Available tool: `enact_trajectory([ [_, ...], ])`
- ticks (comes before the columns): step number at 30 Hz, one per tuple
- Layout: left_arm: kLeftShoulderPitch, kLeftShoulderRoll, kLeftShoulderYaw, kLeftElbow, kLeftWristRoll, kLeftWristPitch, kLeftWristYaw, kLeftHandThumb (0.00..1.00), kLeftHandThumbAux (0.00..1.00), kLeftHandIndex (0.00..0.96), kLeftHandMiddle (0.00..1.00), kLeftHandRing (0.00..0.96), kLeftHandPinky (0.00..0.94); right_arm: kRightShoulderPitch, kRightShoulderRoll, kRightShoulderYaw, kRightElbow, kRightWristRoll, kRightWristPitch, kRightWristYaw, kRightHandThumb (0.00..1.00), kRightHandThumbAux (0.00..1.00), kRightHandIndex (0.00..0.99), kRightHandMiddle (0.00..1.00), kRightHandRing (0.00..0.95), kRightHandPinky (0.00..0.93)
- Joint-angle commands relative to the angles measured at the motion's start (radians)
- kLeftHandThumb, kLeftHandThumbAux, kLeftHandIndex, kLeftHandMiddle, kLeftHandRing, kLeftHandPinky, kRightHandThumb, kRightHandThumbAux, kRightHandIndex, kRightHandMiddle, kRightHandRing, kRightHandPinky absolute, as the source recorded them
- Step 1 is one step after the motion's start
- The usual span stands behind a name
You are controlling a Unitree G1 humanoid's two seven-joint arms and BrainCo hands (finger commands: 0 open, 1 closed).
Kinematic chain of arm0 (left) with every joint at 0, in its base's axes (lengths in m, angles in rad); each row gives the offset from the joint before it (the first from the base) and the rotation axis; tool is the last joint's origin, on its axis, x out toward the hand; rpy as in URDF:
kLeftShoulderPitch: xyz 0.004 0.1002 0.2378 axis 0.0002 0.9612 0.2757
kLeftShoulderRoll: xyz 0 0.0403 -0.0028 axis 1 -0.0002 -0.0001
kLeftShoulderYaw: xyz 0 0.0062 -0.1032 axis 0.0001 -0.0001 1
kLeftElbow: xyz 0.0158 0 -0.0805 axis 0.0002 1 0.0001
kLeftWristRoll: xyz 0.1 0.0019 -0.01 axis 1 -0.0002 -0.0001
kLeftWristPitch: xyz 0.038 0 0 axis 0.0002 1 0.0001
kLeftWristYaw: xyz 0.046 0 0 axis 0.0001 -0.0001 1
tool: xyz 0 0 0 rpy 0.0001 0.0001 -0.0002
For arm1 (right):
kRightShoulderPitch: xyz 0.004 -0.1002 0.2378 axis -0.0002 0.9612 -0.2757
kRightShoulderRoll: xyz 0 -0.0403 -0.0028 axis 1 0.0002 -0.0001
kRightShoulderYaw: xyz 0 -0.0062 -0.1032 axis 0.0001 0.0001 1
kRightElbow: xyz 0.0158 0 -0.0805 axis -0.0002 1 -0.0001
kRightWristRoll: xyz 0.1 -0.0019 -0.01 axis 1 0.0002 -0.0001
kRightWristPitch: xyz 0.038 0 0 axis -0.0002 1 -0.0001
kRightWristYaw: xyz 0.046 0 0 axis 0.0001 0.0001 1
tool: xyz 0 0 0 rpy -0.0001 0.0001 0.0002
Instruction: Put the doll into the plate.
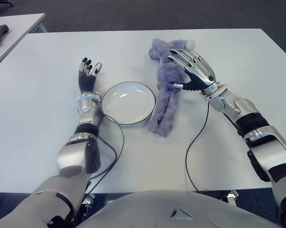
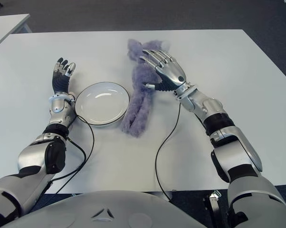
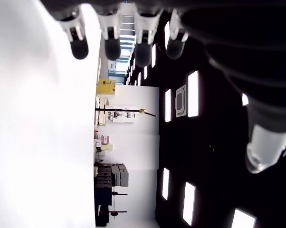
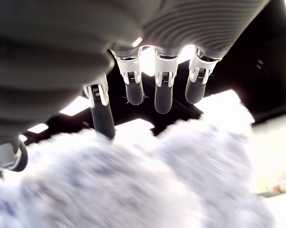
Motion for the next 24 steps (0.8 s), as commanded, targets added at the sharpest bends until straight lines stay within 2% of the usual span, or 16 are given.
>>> enact_trajectory([
  [1, 0.261, -0.115, 0.014, 0.164, -0.024, 0.042, 0.025, 0.000, 0.559, 0.039, 0.102, 0.053, 0.000, -0.042, -0.013, 0.049, -0.019, -0.081, -0.033, -0.077, 0.324, 0.408, 0.000, 0.000, 0.000, 0.000],
  [14, 0.261, -0.116, 0.016, 0.163, -0.028, 0.043, 0.023, 0.000, 0.559, 0.044, 0.104, 0.050, 0.000, -0.071, -0.009, 0.073, 0.010, -0.101, -0.044, -0.121, 0.327, 0.438, 0.008, 0.000, 0.000, 0.000],
  [24, 0.258, -0.118, 0.023, 0.164, -0.034, 0.047, 0.021, 0.000, 0.562, 0.042, 0.103, 0.053, 0.000, -0.078, -0.009, 0.082, 0.021, -0.097, -0.033, -0.103, 0.304, 0.451, 0.010, 0.000, 0.000, 0.000],
])
